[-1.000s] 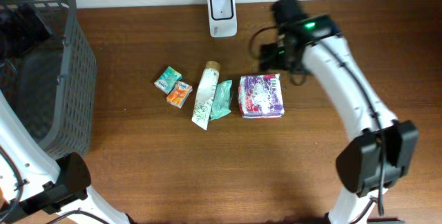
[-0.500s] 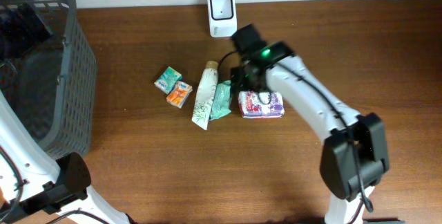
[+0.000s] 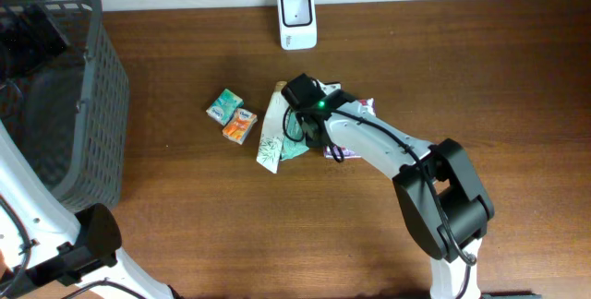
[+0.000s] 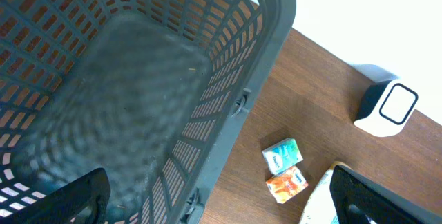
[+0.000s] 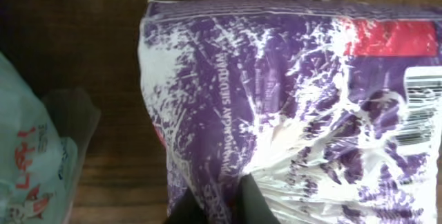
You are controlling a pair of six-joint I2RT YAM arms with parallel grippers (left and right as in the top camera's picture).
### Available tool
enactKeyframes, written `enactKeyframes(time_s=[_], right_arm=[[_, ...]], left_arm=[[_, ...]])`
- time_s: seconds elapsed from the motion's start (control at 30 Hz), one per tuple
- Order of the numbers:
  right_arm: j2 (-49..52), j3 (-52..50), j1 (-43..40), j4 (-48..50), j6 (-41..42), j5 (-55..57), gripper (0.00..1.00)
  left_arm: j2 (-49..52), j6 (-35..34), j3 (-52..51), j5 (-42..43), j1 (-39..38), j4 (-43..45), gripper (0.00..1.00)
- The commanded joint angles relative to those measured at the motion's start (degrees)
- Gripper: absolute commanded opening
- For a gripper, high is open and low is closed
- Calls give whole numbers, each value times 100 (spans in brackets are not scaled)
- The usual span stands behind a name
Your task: Scan the item barcode
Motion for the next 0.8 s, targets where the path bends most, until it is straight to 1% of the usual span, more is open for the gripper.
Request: enactKeyframes(time_s=[0.0,0.07,0.13,0.17,0.2,0.27,0.37,0.47,0.53,0.63,0.7,0.77], right_arm=[[9,186,-68,-291,44,-44,4],[-125,590,-227,-656,42,-356,4],[-271,1069,-538,-1029,-70,-949,4],[-345,1266,-761,-1145,-302,-1526,4],[-420,1427,-1150,-1182,-901,-2966,4],[-422,1449,-1504,-1182,-1290,-4227,4],[-378,1217,-2245,-1097,-1537,-5862,4],[-361,756,-2791,-651,-1685,-6996,4],[-361,374,-3112,-444,-1683,-7263,4],[-361,-125,-3681,-470,-1703,-6594,4],[-387,-142,-3877,-697,-1858,-6531,4],[-546,-83,-3858,-739,-1961,-6502,4]], left_arm=[[-120,72,-7,22,33,-2,99],[-120,72,-7,22,33,-2,99],[-120,72,-7,22,33,-2,99],[-120,70,-7,22,33,-2,99],[-120,72,-7,22,33,-2,99],[-120,70,-7,22,35,-2,99],[-120,72,-7,22,44,-2,99],[-120,72,-7,22,44,-2,99],[-120,70,-7,22,44,-2,99],[-120,70,-7,22,44,-2,99],[-120,72,-7,22,44,-4,99],[-120,72,-7,22,44,-2,99]])
